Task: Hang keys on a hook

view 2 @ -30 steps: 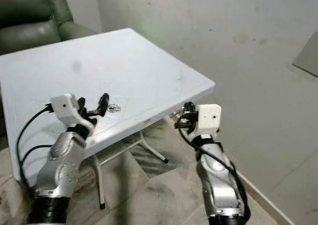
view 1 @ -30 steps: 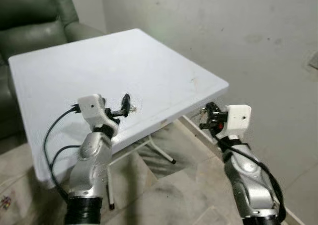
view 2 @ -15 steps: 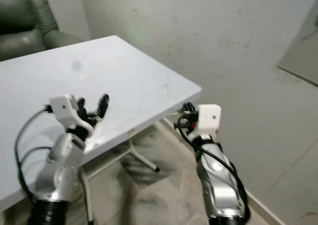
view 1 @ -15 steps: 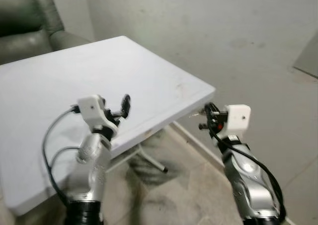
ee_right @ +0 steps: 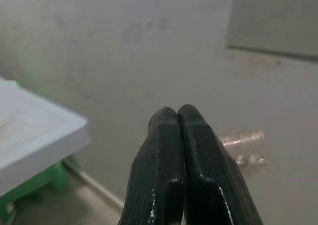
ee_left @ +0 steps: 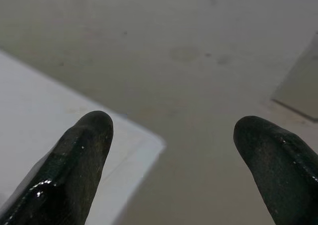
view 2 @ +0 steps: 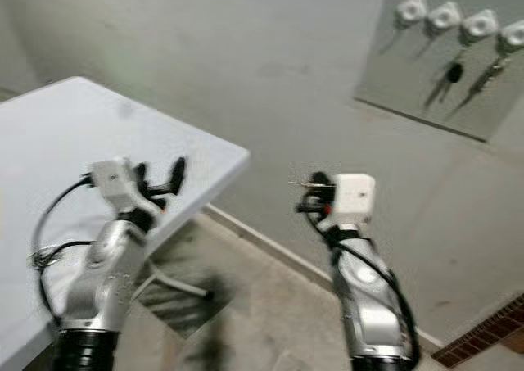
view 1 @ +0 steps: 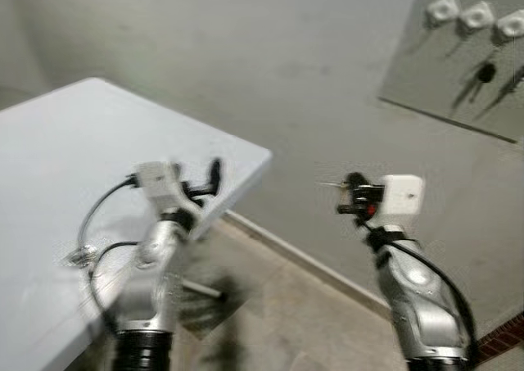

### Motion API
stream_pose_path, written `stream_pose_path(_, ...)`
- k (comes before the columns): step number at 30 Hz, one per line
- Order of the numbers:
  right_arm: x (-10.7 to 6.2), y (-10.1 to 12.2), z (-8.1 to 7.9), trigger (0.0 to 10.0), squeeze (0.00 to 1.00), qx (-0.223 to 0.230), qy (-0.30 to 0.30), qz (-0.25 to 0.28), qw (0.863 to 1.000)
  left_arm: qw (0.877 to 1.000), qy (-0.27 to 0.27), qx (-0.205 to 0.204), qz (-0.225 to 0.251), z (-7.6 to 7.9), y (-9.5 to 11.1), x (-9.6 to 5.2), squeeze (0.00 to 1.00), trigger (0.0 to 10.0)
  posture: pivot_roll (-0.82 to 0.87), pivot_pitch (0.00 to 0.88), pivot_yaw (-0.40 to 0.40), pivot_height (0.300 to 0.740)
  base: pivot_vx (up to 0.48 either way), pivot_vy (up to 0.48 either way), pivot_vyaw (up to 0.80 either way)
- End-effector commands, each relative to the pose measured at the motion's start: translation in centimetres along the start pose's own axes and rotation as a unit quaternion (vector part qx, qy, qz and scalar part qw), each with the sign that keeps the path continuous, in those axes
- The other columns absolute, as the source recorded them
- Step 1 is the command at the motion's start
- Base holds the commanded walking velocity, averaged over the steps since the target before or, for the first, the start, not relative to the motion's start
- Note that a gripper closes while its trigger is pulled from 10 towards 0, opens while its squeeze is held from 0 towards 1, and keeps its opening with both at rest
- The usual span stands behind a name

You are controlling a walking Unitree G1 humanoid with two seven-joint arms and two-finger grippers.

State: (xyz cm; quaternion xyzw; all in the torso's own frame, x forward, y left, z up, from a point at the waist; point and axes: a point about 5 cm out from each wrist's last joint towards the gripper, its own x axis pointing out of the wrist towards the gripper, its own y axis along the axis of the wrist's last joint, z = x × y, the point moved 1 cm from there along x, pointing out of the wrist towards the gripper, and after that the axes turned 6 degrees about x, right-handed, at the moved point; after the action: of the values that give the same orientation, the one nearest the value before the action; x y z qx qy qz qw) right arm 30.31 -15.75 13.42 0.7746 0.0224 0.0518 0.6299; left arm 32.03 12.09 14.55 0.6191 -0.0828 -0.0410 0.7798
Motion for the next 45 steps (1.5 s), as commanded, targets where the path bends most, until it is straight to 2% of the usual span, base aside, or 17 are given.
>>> stream_pose_path(1, 0.3, 0.6, -0.9, 10.0, 0.00, 0.006, 0.016, 0.010, 1.000, 1.000, 0.014, 0.008, 0.004, -0.8, 0.4, -0.1, 0.00, 10.0, 0.03, 0.000, -0.041, 0.715, 0.398, 0.000, -0.75)
stream_pose_path(22, 0.3, 0.6, -1.1, 10.0, 0.00, 0.005, 0.017, 0.006, 1.000, 1.000, 0.015, 0.005, 0.003, -0.7, 0.4, -0.1, 0.00, 10.0, 0.03, 0.000, -0.039, 0.715, 0.396, 0.000, -0.75)
stream_pose_path(24, 0.3, 0.6, -1.1, 10.0, 0.00, 0.008, 0.015, 0.010, 1.000, 1.000, 0.016, 0.004, 0.003, -0.7, 0.4, -0.1, 0.00, 10.0, 0.03, 0.000, -0.039, 0.715, 0.386, 0.000, 0.00)
stream_pose_path(26, 0.3, 0.6, -1.2, 10.0, 0.00, 0.005, 0.015, 0.009, 1.000, 0.999, 0.042, 0.006, -0.009, -0.9, 0.1, 0.0, 0.00, 10.0, 0.03, 0.000, -0.039, 0.715, 0.000, 0.000, 0.00)
stream_pose_path(27, 0.3, 0.4, -1.3, 10.0, 0.00, 0.002, 0.018, -0.003, 1.000, 0.998, 0.054, -0.004, -0.013, -1.0, 0.0, 0.0, 0.00, 10.0, 0.03, 0.000, -0.039, 0.715, 0.000, 0.000, 0.00)
stream_pose_path(30, 0.4, -0.1, -1.2, 10.0, 0.00, 0.008, 0.012, -0.030, 0.999, 0.998, 0.058, 0.004, -0.024, -0.9, -0.2, 0.1, 0.00, 10.0, 0.02, 0.000, -0.038, 0.715, 0.000, 0.000, 0.00)
stream_pose_path(31, 0.5, 0.0, -0.8, 10.0, 0.00, 0.001, -0.011, -0.032, 0.999, 0.998, 0.061, -0.002, -0.023, -0.9, -0.2, 0.1, 0.00, 10.0, 0.02, 0.000, -0.038, 0.715, 0.000, 0.000, 0.00)
stream_pose_path(34, 0.6, -0.3, -0.3, 10.0, 0.00, -0.002, -0.022, -0.055, 0.998, 0.997, 0.064, 0.000, -0.031, -0.8, -0.3, 0.3, 0.00, 10.0, 0.02, 0.000, -0.038, 0.715, 0.000, 0.000, 0.00)
stream_pose_path(39, 0.5, 0.1, 0.5, 10.0, 0.00, -0.003, -0.014, -0.044, 0.999, 0.997, 0.068, 0.006, -0.040, -0.8, -0.2, 0.5, 0.00, 10.0, 0.02, 0.000, -0.036, 0.715, 0.000, 0.000, 0.00)
stream_pose_path(40, 0.5, 0.6, 0.7, 10.0, 0.00, -0.041, 0.003, -0.028, 0.999, 0.997, 0.065, 0.010, -0.041, -0.8, -0.1, 0.7, 0.00, 10.0, 0.01, 0.000, -0.034, 0.715, 0.000, 0.000, 0.00)
stream_pose_path(42, 0.5, 1.1, 0.8, 10.0, 0.00, -0.067, 0.026, -0.017, 0.997, 0.998, 0.050, 0.019, -0.035, -0.6, 0.4, 1.0, 0.00, 10.0, 0.01, 0.000, -0.034, 0.715, 0.000, 0.000, 0.00)
stream_pose_path(45, 0.8, 1.4, 0.9, 10.0, 0.00, -0.054, 0.034, -0.017, 0.998, 0.999, 0.026, 0.037, -0.026, -0.5, 0.8, 1.3, 0.00, 10.0, 0.01, 0.000, -0.034, 0.715, 0.000, 0.000, 0.00)
